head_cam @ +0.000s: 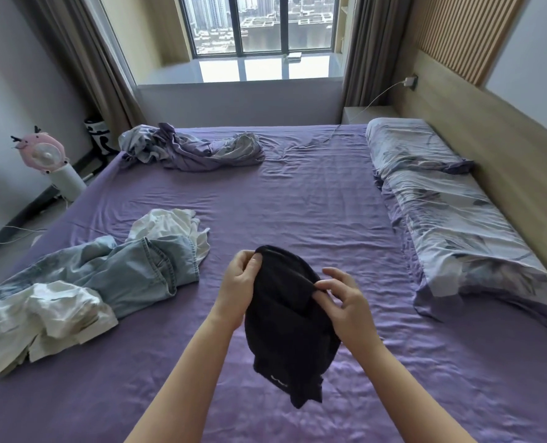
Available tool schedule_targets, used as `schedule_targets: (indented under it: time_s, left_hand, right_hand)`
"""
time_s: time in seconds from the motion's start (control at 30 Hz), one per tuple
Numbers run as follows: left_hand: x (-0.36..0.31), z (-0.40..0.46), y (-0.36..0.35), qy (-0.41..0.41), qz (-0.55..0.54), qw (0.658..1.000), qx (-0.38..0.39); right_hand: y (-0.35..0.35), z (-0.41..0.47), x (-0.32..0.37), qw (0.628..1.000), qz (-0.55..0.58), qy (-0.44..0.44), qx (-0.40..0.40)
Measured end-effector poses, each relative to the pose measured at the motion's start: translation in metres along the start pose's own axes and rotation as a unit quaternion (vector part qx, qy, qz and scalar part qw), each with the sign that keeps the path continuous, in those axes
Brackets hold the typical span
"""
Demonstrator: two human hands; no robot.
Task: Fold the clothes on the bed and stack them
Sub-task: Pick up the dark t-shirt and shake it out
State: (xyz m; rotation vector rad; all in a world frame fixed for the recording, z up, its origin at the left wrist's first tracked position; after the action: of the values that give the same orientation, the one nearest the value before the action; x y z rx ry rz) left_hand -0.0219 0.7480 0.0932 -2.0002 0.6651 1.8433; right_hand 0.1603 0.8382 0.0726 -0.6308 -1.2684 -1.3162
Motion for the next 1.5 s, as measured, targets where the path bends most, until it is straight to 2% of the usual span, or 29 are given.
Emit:
schedule_targets:
  time_s: [0.07, 0.1, 0.17, 0.2, 0.27, 0.33, 0.4, 0.47, 0.57, 0.63, 0.77, 0.87, 0.93, 0.97, 1.03, 1.07, 1.1, 1.17, 1.3, 1.37, 1.43, 1.5]
  left_hand:
    - [-0.002, 0.008, 0.017, -0.126, 0.169, 0.976, -0.054]
    - [-0.004, 0.008, 0.021, -0.171, 0.215, 0.959, -0.072]
    - [-0.007, 0.001, 0.018, -0.244, 0.228, 0.940, -0.062]
    - [-0.006, -0.005, 0.011, -0.248, 0.207, 0.946, -0.019]
    - [0.005, -0.021, -0.014, -0.188, 0.178, 0.960, 0.110]
    - [0.020, -0.033, -0.031, -0.158, 0.214, 0.950, 0.164]
    - [0.024, -0.033, -0.036, -0.152, 0.218, 0.955, 0.129]
    - [0.020, -0.031, -0.038, -0.121, 0.152, 0.975, 0.111]
    - [0.016, -0.020, -0.038, -0.036, 0.028, 0.994, 0.101]
    - [0.014, -0.013, -0.036, -0.014, 0.011, 0.996, 0.085]
    - [0.010, 0.003, -0.017, -0.087, 0.105, 0.991, -0.001]
    - [0.015, 0.010, -0.002, -0.149, 0.204, 0.966, -0.051]
    - [0.011, 0.004, -0.003, -0.199, 0.216, 0.956, -0.024]
    - [0.009, -0.002, -0.011, -0.200, 0.197, 0.959, 0.031]
    - [0.010, -0.021, -0.036, -0.157, 0.180, 0.953, 0.184]
    - [0.011, -0.029, -0.046, -0.151, 0.199, 0.941, 0.227]
    - [0.012, -0.031, -0.051, -0.167, 0.231, 0.931, 0.229]
    - [0.009, -0.028, -0.054, -0.176, 0.253, 0.932, 0.192]
    - [0.018, -0.027, -0.053, -0.067, 0.149, 0.967, 0.195]
    - [0.028, -0.024, -0.051, -0.003, 0.108, 0.981, 0.162]
    - [0.039, -0.025, -0.051, 0.072, 0.079, 0.986, 0.129]
    - [0.046, -0.027, -0.053, 0.130, 0.040, 0.986, 0.100]
  right_hand:
    - [0.000, 0.001, 0.005, 1.000, -0.001, -0.001, 0.002]
    - [-0.001, 0.001, 0.007, 1.000, 0.007, -0.007, 0.012]
    - [-0.008, 0.000, 0.011, 0.998, 0.036, -0.036, 0.045]
    - [-0.011, 0.000, 0.012, 0.997, 0.037, -0.040, 0.048]
    - [-0.013, 0.001, 0.010, 0.998, 0.027, -0.047, 0.041]
    - [-0.014, 0.002, 0.009, 0.996, 0.047, -0.065, 0.041]
    - [-0.009, 0.004, 0.012, 0.994, 0.077, -0.078, 0.024]
    - [-0.002, 0.005, 0.015, 0.995, 0.076, -0.065, 0.024]
    - [-0.002, -0.003, 0.004, 0.995, -0.043, -0.011, 0.089]
    - [0.003, -0.008, -0.011, 0.992, -0.091, 0.002, 0.085]
    - [0.017, -0.005, -0.026, 0.989, 0.059, -0.135, 0.028]
    - [0.017, 0.002, -0.016, 0.978, 0.127, -0.163, 0.020]
    - [0.011, 0.004, -0.008, 0.972, 0.161, -0.171, 0.031]
    - [0.007, 0.005, -0.003, 0.968, 0.177, -0.174, 0.041]
    - [0.000, 0.007, 0.004, 0.965, 0.186, -0.173, 0.061]
    - [-0.002, 0.008, 0.006, 0.967, 0.184, -0.167, 0.063]
    - [-0.002, 0.010, 0.007, 0.970, 0.175, -0.158, 0.060]
    - [0.001, 0.011, 0.005, 0.977, 0.150, -0.141, 0.062]
    - [0.002, 0.004, -0.014, 0.976, 0.066, -0.131, 0.163]
    - [0.005, -0.001, -0.031, 0.975, 0.028, -0.135, 0.175]
    - [0.012, 0.000, -0.042, 0.988, -0.058, -0.091, 0.113]
    - [0.017, -0.001, -0.034, 0.991, -0.131, 0.031, 0.015]
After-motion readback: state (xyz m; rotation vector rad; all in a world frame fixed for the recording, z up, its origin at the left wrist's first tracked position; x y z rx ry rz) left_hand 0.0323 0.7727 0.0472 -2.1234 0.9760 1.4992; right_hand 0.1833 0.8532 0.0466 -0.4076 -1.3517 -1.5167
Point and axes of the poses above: each hand's wrist, its own z-axis towards the middle knuckle, its own y-axis out of the back of the hand, x = y × z, the point moved 7 cm from there along z, towards the middle knuckle, and after that the axes turned 14 degrees about -x, right-handed, at the moved point
